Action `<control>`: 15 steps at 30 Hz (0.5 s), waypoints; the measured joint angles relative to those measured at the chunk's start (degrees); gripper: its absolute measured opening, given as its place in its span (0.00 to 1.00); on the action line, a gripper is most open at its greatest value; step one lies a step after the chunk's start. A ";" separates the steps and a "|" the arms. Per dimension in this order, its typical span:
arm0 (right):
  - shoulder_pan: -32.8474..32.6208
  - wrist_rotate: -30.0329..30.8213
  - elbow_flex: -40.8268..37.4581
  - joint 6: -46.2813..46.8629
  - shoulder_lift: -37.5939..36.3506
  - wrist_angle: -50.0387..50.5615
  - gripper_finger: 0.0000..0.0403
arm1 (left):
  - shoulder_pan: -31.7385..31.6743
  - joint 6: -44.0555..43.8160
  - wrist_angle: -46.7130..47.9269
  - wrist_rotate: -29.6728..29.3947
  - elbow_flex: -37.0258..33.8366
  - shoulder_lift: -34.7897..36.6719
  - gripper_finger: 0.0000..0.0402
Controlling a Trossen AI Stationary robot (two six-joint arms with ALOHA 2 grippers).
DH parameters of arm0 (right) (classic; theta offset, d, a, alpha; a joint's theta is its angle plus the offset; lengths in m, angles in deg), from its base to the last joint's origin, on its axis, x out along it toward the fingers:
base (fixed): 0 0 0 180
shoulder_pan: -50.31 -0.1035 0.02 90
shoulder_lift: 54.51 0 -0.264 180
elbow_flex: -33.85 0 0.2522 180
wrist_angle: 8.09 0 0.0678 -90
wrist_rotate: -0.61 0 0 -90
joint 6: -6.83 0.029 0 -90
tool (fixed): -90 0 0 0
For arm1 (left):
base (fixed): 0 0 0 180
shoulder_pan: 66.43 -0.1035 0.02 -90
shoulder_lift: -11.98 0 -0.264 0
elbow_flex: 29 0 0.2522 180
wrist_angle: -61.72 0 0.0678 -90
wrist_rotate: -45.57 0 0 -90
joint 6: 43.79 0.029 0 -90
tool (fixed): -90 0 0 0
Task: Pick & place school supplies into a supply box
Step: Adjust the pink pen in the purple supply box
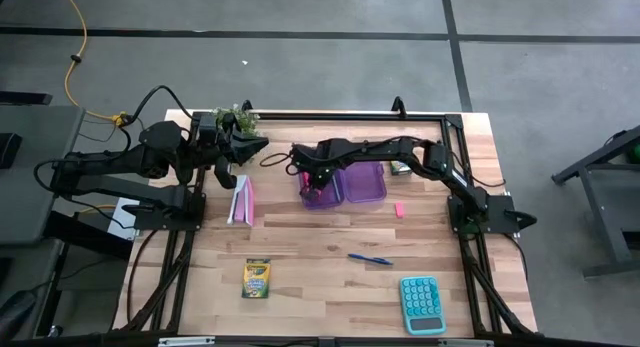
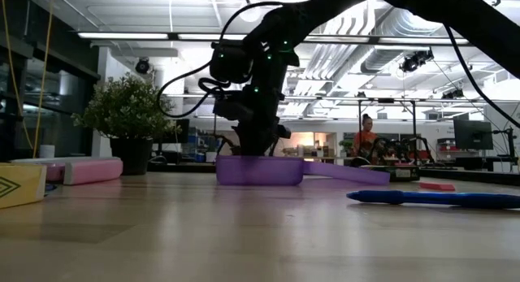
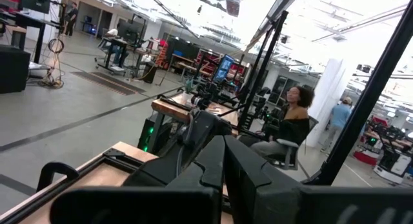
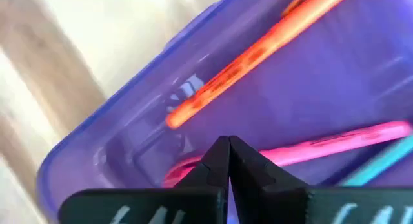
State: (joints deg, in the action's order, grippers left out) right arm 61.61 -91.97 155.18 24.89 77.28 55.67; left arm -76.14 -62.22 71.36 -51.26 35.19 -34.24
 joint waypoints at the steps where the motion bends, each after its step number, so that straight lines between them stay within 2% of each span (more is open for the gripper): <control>1: -0.28 -0.48 -0.02 0.02 0.07 0.04 0.00 | 0.00 0.00 0.00 0.00 0.00 0.00 0.00; 15: -1.63 -0.89 -0.07 -2.14 0.70 2.51 0.00 | 0.00 -0.44 0.02 0.00 0.00 0.00 0.00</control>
State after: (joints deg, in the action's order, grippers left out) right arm 59.98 -92.87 155.12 22.75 77.99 58.18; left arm -76.14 -62.66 71.38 -51.26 35.19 -34.24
